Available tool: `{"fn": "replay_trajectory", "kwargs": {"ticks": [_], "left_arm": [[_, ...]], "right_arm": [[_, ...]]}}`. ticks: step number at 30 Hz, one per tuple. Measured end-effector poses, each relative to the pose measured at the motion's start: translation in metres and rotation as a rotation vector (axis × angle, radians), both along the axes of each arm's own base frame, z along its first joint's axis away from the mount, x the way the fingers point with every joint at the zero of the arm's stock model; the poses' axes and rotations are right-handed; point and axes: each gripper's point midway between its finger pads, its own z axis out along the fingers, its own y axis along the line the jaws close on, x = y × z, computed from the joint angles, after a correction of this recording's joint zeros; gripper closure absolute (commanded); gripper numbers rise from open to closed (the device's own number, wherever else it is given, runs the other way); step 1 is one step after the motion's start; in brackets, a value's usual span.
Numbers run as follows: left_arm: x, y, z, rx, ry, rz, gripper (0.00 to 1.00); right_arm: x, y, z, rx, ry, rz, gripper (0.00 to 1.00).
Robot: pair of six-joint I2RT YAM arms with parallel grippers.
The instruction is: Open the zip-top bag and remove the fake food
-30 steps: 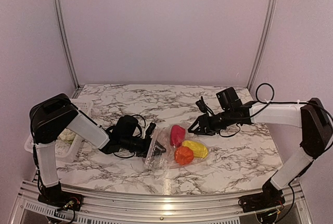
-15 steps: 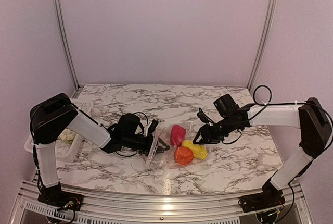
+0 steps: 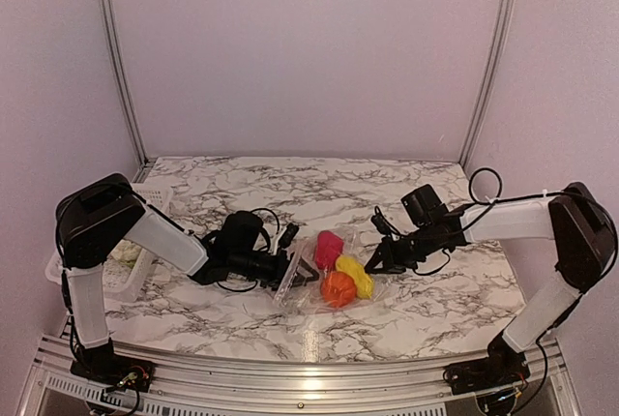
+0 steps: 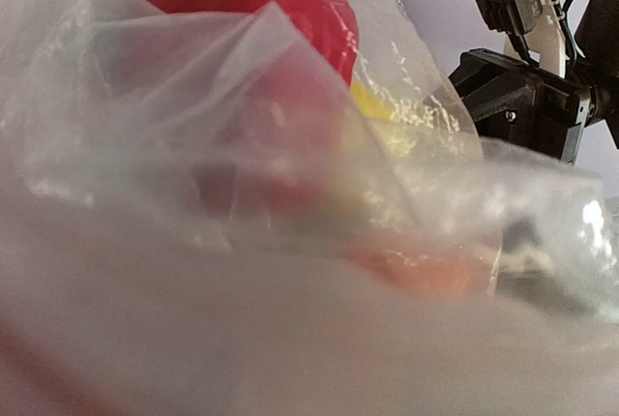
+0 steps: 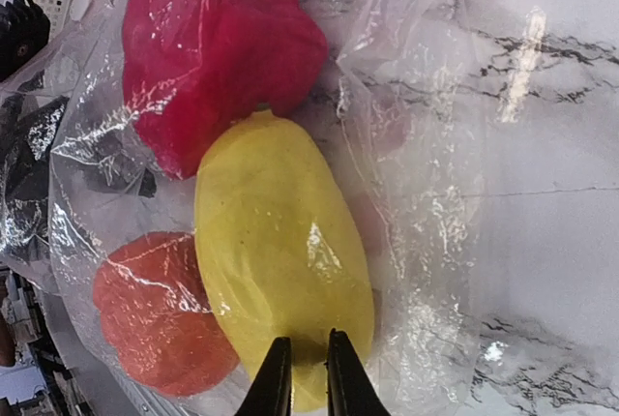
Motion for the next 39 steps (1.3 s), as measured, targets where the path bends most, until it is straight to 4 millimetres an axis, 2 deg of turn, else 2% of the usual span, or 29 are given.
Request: {"fn": "replay_trajectory", "kwargs": {"ticks": [4, 9, 10, 16, 19, 22, 28, 32, 39], "left_arm": [[-0.01, -0.012, 0.009, -0.024, -0.022, -0.054, 0.36], [-0.024, -0.025, 0.02, -0.061, -0.038, -0.115, 0.3], [-0.026, -0.026, 0.021, -0.065, -0.035, -0.123, 0.3], [-0.028, -0.023, 0.018, -0.069, -0.028, -0.111, 0.37], [-0.028, -0.013, 0.008, -0.058, -0.012, -0.08, 0.39], [-0.032, -0.002, 0.009, -0.057, -0.037, -0.082, 0.38], [-0.057, 0.018, 0.011, -0.023, -0.117, -0.197, 0.36], [-0.064, 0.02, 0.008, -0.012, -0.174, -0.257, 0.38], [-0.058, 0.008, 0.017, -0.067, -0.33, -0.277, 0.34]], "right_arm": [[-0.005, 0.016, -0.004, 0.02, -0.008, 0.041, 0.99], [-0.023, 0.018, -0.04, -0.03, 0.077, 0.057, 1.0], [-0.025, 0.021, -0.041, -0.017, 0.088, 0.062, 1.0], [-0.022, 0.032, -0.042, 0.016, 0.079, 0.072, 1.0], [-0.021, 0.035, -0.042, 0.025, 0.073, 0.077, 1.0], [-0.021, 0.036, -0.042, 0.027, 0.07, 0.077, 1.0], [-0.021, 0.037, -0.042, 0.033, 0.069, 0.071, 1.0], [-0.02, 0.037, -0.042, 0.035, 0.072, 0.065, 1.0], [-0.019, 0.039, -0.042, 0.043, 0.072, 0.068, 1.0]]}}
